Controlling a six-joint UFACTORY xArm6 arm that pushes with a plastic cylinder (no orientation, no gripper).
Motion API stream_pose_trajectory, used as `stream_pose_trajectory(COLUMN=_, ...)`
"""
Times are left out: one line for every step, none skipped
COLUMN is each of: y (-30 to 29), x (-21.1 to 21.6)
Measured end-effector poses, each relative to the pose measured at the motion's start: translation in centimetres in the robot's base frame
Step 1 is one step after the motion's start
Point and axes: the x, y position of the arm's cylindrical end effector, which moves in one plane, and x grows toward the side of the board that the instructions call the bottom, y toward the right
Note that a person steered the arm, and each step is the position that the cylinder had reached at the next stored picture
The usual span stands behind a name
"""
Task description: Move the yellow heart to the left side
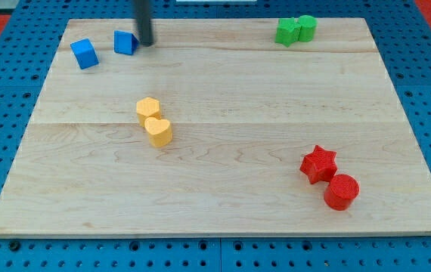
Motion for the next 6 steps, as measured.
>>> stream_pose_trajectory(y=-3.9, x=12.6)
stream_pose_trajectory(y=0.3, x=19.1)
stream_pose_trajectory(y=0.2, x=22.4)
stream_pose_trajectory(y=5.0, x=22.9)
stream_pose_trajectory(y=11.6, x=20.9)
stream_pose_trajectory(y=11.5, x=16.0)
